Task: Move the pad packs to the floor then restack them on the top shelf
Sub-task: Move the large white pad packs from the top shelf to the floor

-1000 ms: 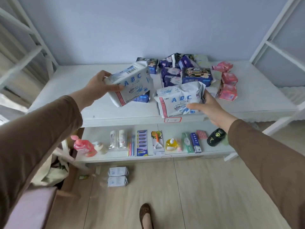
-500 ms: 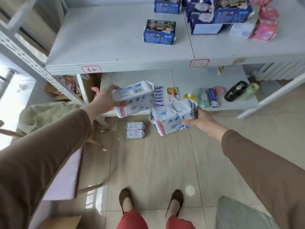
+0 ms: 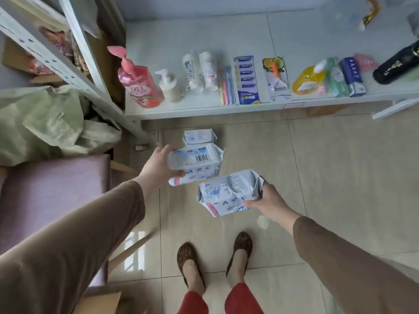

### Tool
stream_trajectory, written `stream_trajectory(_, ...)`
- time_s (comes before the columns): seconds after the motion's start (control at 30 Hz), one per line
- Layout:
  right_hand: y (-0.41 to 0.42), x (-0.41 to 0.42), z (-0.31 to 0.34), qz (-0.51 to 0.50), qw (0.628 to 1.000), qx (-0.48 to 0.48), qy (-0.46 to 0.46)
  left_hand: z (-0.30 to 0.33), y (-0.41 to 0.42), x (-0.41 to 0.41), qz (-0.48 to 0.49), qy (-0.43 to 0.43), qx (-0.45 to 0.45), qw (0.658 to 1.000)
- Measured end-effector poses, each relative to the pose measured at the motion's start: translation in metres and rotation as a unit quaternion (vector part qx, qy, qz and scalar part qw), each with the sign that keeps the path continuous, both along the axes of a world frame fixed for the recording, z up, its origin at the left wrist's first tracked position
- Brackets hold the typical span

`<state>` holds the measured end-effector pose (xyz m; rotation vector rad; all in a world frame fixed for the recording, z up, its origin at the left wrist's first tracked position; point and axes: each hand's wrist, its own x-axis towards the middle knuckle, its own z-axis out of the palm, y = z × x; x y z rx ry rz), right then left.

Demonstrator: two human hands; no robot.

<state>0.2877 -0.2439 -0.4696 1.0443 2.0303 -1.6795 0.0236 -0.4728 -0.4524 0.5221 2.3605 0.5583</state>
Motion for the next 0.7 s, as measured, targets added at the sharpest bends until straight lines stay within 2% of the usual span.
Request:
stream_trajectory(0.2, -0.028, -0.01, -0.148, -0.018, 1.0, -0.017, 0.009, -0.159, -0.012, 0.005, 0.005, -0.015, -0.012, 1.0)
stream_trajectory(0.37, -0.039, -0.025, -0.243, -0.007, 1.0, -0.016, 0.006, -0.265, -0.005, -0.006, -0.003, 0.001, -0.007, 1.0)
stream_trajectory(0.53, -0.04, -0.04, -0.31, -0.01, 1.0, 0.003, 0.012, -0.343, 0.011, -0.018, -0.005, 0.006, 0.014, 1.0)
stream_trajectory(0.7, -0.043, -0.047, -0.357, -0.041, 0.999, 0.001, 0.02, -0.39, 0.019, -0.026, -0.007, 0.013, 0.034, 0.999)
